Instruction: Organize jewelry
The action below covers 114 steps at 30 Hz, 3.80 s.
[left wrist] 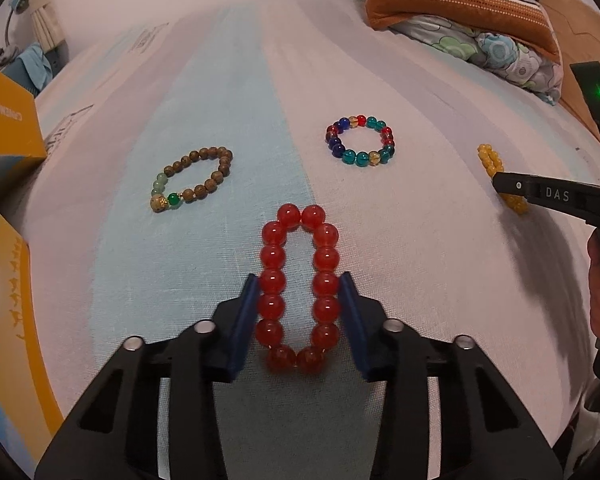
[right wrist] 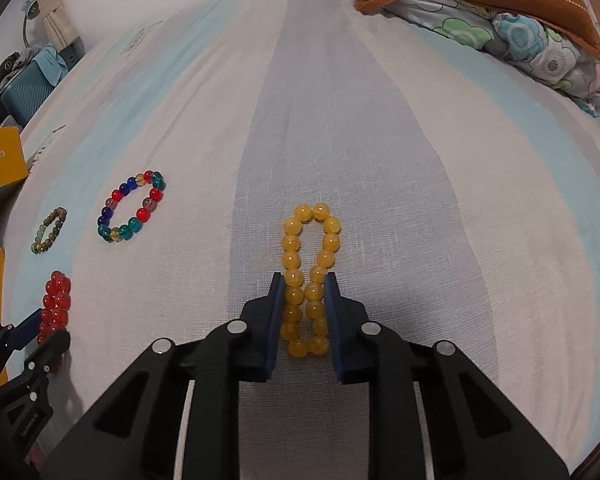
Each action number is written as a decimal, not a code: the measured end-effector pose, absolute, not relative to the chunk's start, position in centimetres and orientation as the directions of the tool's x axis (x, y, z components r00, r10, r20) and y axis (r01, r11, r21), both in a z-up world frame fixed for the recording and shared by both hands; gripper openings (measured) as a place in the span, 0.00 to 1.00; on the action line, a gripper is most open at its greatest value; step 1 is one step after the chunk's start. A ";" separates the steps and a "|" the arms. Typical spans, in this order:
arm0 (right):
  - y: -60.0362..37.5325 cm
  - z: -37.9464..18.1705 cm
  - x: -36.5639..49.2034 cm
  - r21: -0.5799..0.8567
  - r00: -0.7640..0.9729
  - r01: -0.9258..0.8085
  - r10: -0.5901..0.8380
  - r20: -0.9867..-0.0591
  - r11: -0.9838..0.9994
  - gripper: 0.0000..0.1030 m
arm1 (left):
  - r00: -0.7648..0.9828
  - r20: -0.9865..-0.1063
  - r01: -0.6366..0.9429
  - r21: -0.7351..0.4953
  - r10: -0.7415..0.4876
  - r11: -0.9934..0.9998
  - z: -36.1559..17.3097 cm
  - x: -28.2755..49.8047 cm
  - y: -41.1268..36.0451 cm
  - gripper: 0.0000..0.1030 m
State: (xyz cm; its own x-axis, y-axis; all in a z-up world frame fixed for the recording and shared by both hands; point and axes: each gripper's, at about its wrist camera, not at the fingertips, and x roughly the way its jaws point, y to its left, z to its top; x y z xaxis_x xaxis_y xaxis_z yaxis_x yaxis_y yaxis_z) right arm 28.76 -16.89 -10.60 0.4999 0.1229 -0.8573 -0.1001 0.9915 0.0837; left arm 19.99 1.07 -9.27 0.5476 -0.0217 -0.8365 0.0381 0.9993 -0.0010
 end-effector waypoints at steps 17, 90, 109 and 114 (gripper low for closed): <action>-16.7 -9.1 28.2 0.107 0.536 -0.115 0.152 -0.830 0.988 0.00 | 0.564 -0.825 0.049 -0.021 -0.044 0.999 -8.6 19.5 1.4 0.26; -15.0 -5.6 26.2 0.109 0.615 -0.153 0.181 -0.768 0.982 0.09 | 0.609 -0.791 0.018 -0.065 -0.063 0.998 -5.2 18.4 3.0 0.13; -13.4 -1.7 23.4 0.097 0.639 -0.174 0.187 -0.746 0.980 0.09 | 0.653 -0.755 0.011 -0.075 -0.064 0.997 0.3 16.1 3.7 0.13; -12.9 -0.8 22.5 0.088 0.645 -0.181 0.185 -0.742 0.980 0.09 | 0.663 -0.746 0.006 -0.079 -0.063 0.997 1.6 15.1 4.4 0.13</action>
